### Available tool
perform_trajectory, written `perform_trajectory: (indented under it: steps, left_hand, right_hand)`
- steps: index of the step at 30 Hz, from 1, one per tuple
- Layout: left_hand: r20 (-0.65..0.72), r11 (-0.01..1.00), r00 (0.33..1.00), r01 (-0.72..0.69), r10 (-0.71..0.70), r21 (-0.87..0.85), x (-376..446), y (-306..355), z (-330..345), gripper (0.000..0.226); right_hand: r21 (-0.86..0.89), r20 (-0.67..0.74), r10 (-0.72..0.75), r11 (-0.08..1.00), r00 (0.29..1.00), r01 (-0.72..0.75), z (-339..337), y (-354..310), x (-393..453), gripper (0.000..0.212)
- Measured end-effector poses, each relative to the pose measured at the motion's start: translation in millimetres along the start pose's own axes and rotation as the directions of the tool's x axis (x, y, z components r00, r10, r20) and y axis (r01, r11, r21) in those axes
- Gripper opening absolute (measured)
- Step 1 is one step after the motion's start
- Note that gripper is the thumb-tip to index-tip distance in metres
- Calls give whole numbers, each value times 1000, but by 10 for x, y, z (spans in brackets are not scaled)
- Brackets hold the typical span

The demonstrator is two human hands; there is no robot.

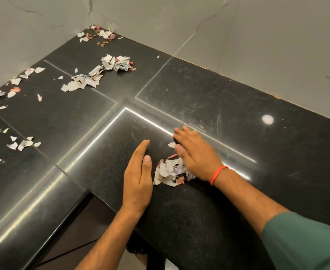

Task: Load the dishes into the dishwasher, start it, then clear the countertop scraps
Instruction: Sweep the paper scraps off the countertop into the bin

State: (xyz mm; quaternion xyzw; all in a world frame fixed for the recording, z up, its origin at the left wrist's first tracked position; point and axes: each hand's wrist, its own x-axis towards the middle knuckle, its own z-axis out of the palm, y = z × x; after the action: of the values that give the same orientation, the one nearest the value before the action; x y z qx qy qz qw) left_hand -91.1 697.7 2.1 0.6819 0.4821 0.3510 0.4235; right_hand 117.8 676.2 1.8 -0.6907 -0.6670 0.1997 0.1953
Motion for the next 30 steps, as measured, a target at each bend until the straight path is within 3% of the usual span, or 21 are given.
perform_trajectory:
  steps: [3, 6, 8, 12, 15, 19, 23, 26, 28, 30]
  left_hand:
    - [-31, 999, 999, 22, -23, -29, -131, 1, 4, 47]
    - [-76, 996, 996, 49, -55, -74, -221, 43, -39, 46]
    - [-154, 994, 985, 71, -83, -79, -344, 74, -94, 44]
    - [-361, 983, 915, 156, -179, -92, -727, -1, -210, 45]
    - [-369, 981, 911, 191, -185, -21, -922, -60, -152, 48]
    - [-363, 982, 921, 175, -140, 66, -962, -25, 15, 51]
    - [-572, 961, 773, 247, -275, -128, -990, -25, 60, 54]
    - [-627, 921, 675, 267, -389, -283, -1044, -63, 94, 54]
    - [-625, 921, 678, 247, -386, -301, -1029, -68, 155, 55]
    - [-626, 928, 687, 238, -370, -287, -990, -68, 218, 55]
  right_hand:
    - [-4, 144, -210, 977, 967, 213, 151, -222, -102, 69]
    - [60, 152, -298, 955, 942, 292, 193, -260, -284, 63]
    - [149, 51, -253, 959, 966, 243, 126, -165, -333, 59]
    - [209, -199, 6, 977, 980, 36, -20, 100, -364, 58]
    - [74, -145, 43, 997, 988, -33, 56, 39, -384, 65]
    - [-4, -15, -132, 991, 991, 132, 330, -315, -435, 64]
    - [85, 26, -267, 961, 963, 264, 468, -511, -498, 61]
    - [226, -87, -194, 951, 977, 209, 322, -401, -451, 54]
    - [238, -189, -80, 963, 979, 125, 195, -247, -406, 55]
    - [201, -200, 7, 979, 980, 34, 137, -139, -379, 60]
